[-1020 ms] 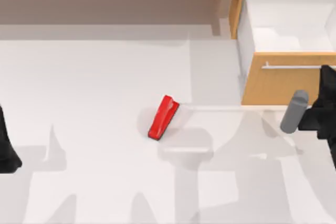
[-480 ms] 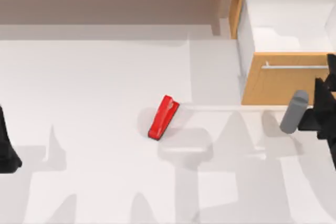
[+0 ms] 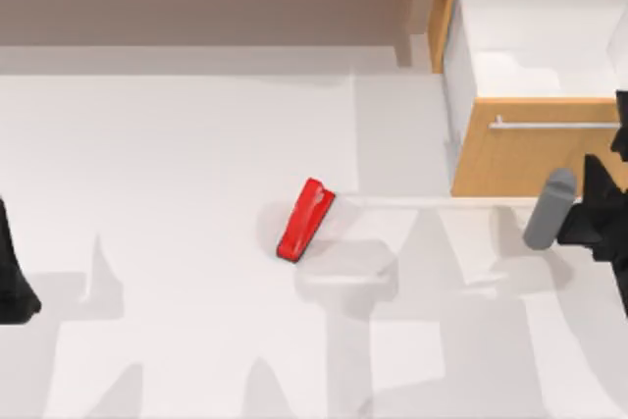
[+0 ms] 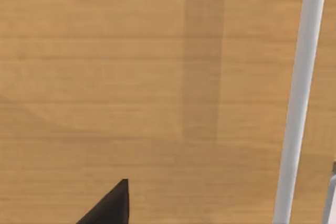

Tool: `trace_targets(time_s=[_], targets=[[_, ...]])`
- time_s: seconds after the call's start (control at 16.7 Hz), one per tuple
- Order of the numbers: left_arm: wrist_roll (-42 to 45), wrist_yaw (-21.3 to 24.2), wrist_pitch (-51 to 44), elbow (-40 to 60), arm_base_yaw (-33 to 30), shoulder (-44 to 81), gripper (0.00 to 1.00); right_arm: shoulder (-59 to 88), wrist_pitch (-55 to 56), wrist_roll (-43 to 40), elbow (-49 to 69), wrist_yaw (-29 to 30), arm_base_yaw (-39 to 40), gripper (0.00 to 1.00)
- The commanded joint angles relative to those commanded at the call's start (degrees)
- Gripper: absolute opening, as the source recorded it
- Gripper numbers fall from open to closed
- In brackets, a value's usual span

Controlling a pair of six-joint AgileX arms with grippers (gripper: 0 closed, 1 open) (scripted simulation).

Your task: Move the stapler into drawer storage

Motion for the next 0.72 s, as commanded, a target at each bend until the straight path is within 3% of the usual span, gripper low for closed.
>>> trace_targets(time_s=[0.72], targets=[[0.0, 0.0, 0.0, 0.0, 0.0, 0.0, 1.0, 2.37, 2.23, 0.43, -3.86, 1.44, 2.09, 1.0]])
